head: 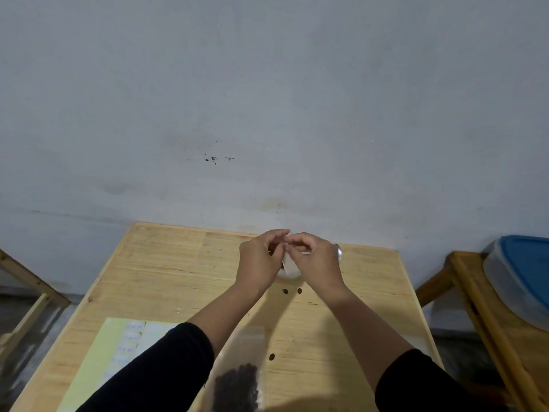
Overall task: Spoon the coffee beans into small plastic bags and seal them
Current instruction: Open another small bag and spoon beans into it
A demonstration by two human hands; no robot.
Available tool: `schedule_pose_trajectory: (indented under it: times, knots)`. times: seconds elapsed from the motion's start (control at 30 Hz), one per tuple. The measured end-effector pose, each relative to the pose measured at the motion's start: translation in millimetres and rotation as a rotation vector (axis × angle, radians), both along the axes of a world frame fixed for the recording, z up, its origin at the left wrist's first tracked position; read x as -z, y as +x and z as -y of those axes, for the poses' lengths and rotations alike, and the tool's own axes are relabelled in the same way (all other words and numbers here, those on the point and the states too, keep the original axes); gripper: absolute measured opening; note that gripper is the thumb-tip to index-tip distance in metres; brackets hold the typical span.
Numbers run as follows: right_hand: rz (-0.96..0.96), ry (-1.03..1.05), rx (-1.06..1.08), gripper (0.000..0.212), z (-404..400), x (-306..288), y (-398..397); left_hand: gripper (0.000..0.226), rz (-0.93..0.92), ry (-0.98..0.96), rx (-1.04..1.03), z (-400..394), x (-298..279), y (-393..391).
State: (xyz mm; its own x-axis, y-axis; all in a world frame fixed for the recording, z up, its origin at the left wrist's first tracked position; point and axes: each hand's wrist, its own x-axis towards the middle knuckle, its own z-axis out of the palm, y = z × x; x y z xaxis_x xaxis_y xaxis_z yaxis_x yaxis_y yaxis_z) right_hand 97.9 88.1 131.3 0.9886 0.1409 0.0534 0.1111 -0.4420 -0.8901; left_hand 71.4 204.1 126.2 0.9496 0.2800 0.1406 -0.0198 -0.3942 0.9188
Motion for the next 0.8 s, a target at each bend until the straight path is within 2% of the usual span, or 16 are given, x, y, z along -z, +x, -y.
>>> schedule_pose_trajectory:
  times: [0.23, 0.37, 0.47, 0.6, 0.67, 0.73, 0.8]
  knots:
    - [-0.078, -0.043, 0.087, 0.028, -1.7, -0.2, 2.2, 0.031, -0.02, 0.111, -0.005, 2.4, 4.4, 4.4]
    - [-0.037, -0.144, 0.092, 0.028, -5.7, -4.7, 2.8, 0.034, -0.013, 0.14, -0.031, 2.5, 3.2, 5.4]
    - [0.016, -0.216, 0.121, 0.03, -1.4, -4.7, 2.5, 0.032, 0.016, 0.249, -0.094, -8.2, 4.0, 5.9]
    - [-0.002, -0.273, 0.037, 0.035, -4.0, -4.1, 5.0, 0.03, 0.094, 0.381, -0.048, -16.3, 6.6, 7.9]
    - [0.003, -0.293, -0.014, 0.038, -7.1, -3.3, 6.9, 0.032, 0.144, 0.342, 0.017, -18.1, 6.7, 5.6]
    - [0.016, -0.284, -0.045, 0.038, -6.7, -3.6, 6.1, 0.042, 0.177, 0.231, 0.15, -24.4, 7.0, 0.1]
    - [0.009, -0.254, -0.064, 0.035, -4.5, -3.3, 6.0, 0.072, 0.192, 0.214, 0.285, -34.6, 11.7, -5.3]
